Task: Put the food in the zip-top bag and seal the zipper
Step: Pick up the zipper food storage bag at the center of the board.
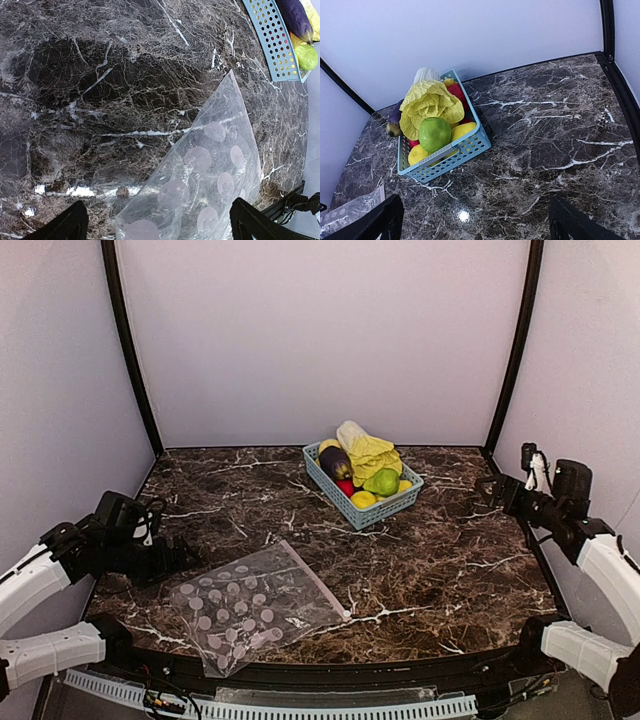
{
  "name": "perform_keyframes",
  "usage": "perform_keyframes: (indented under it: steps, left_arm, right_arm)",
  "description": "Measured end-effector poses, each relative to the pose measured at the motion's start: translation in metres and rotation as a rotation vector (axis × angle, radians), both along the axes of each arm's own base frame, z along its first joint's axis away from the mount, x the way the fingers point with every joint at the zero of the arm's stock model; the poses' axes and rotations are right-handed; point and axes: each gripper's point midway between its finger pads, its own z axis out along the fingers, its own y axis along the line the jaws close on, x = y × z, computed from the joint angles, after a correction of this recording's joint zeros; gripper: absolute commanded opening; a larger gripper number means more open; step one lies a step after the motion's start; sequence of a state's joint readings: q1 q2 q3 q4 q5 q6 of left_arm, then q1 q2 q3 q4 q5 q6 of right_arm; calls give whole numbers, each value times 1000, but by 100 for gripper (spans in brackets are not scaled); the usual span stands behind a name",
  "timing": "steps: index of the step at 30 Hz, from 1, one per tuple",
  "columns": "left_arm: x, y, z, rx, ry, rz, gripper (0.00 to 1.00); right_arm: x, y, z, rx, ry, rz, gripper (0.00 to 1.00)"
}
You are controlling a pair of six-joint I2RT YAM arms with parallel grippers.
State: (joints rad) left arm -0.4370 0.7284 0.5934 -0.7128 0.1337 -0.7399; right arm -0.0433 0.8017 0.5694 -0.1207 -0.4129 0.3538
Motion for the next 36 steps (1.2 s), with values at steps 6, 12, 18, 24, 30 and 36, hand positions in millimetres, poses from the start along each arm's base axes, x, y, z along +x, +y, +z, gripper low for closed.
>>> perform_keyframes:
  steps: [6, 12, 18, 24, 30, 36]
  left_arm:
    - [-10, -6, -3, -55, 24, 23, 100]
    - [-25, -11, -18, -91, 76, 30, 100]
    - [-37, -15, -33, -103, 137, 24, 97]
    - [-37, -23, -34, -142, 150, 12, 52]
    - [-29, -40, -22, -224, 103, -42, 17]
    - [-25, -51, -17, -244, 86, -106, 1]
  right_arm:
    - [-3, 12, -13, 11, 37, 50, 99]
    - [-2, 33, -26, 12, 80, 122, 99]
    - [-2, 43, -35, 10, 108, 152, 99]
    - [-1, 46, -40, 8, 122, 163, 99]
    - [1, 49, -43, 5, 133, 171, 98]
    - [3, 55, -38, 4, 125, 192, 99]
